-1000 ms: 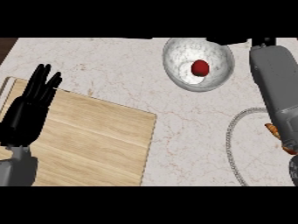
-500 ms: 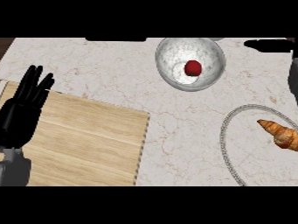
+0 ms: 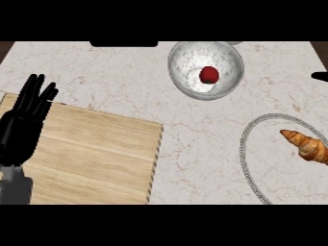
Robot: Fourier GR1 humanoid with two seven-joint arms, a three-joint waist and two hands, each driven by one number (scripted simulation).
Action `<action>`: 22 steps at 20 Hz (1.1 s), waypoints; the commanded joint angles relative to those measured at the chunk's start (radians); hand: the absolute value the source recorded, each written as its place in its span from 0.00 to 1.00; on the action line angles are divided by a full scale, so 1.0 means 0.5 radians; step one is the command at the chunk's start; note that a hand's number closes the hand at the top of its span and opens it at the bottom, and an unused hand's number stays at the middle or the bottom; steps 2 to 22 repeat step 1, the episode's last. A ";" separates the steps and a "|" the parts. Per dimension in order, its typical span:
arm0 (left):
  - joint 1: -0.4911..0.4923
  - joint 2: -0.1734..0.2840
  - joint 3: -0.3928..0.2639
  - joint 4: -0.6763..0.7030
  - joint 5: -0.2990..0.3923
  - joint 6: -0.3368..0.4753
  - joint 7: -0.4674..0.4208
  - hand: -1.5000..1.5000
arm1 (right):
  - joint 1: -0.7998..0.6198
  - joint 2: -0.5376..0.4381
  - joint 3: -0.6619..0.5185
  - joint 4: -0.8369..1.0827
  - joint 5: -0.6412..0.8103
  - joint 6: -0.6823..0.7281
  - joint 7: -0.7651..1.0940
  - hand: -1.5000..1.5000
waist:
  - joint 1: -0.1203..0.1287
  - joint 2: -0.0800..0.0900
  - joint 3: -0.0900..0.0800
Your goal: Pick the tomato from the placemat and place it in the bowl
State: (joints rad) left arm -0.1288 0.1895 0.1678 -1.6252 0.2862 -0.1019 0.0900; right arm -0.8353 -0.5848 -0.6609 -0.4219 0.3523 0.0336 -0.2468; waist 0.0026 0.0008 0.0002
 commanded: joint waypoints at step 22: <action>-0.059 0.003 0.020 0.114 -0.045 0.012 -0.058 0.50 | 0.179 -0.041 0.057 -0.147 -0.070 0.165 0.036 0.00 | -0.016 -0.005 -0.001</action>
